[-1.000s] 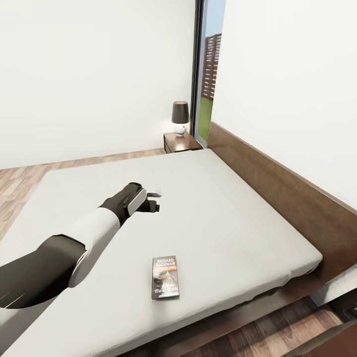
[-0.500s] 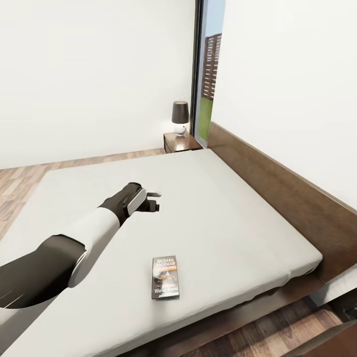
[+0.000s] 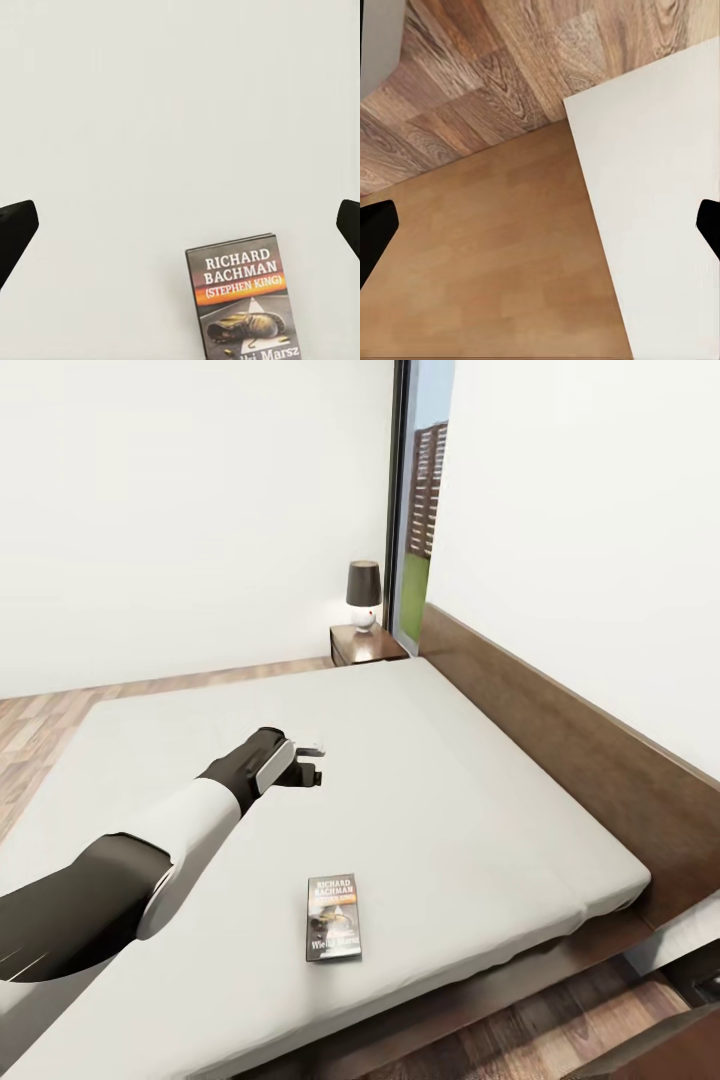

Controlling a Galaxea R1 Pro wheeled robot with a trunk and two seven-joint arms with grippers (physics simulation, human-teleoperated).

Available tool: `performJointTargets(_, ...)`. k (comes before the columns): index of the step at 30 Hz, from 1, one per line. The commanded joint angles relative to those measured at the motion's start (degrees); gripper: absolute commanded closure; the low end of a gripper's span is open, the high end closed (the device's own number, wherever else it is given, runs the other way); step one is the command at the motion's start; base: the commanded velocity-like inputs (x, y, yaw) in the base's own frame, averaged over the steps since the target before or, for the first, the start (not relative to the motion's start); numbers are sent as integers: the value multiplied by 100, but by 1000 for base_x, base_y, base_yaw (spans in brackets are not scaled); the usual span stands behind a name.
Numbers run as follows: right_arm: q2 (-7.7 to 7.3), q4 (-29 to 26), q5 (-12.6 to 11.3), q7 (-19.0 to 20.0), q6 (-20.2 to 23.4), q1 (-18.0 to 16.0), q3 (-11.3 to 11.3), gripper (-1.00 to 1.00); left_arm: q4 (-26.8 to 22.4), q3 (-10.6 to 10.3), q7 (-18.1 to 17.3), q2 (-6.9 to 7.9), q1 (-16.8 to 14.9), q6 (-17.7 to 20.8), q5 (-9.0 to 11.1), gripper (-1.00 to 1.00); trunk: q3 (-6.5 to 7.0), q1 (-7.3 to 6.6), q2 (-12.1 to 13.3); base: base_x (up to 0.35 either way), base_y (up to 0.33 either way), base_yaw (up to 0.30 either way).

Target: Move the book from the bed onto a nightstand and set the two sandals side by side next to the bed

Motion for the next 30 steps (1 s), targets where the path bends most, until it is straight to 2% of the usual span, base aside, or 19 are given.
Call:
performJointTargets(1, 3, -6, 25, 18, 20, 3, -41, -100, -7, -40, 41, 3, -3, 19, 60, -100, -12, 0, -3, 0, 0, 0)
performJointTargets(7, 105, -5, 26, 25, 43, 17, -43, -100, 5, -39, 61, 3, -3, 48, 52, -100, -64, 0, -3, 0, 0, 0)
performJointTargets(30, 185, 0, 27, 51, 59, 84, -40, -100, 59, -38, 45, 4, -3, 68, 41, -100, -281, 0, -3, 0, 0, 0)
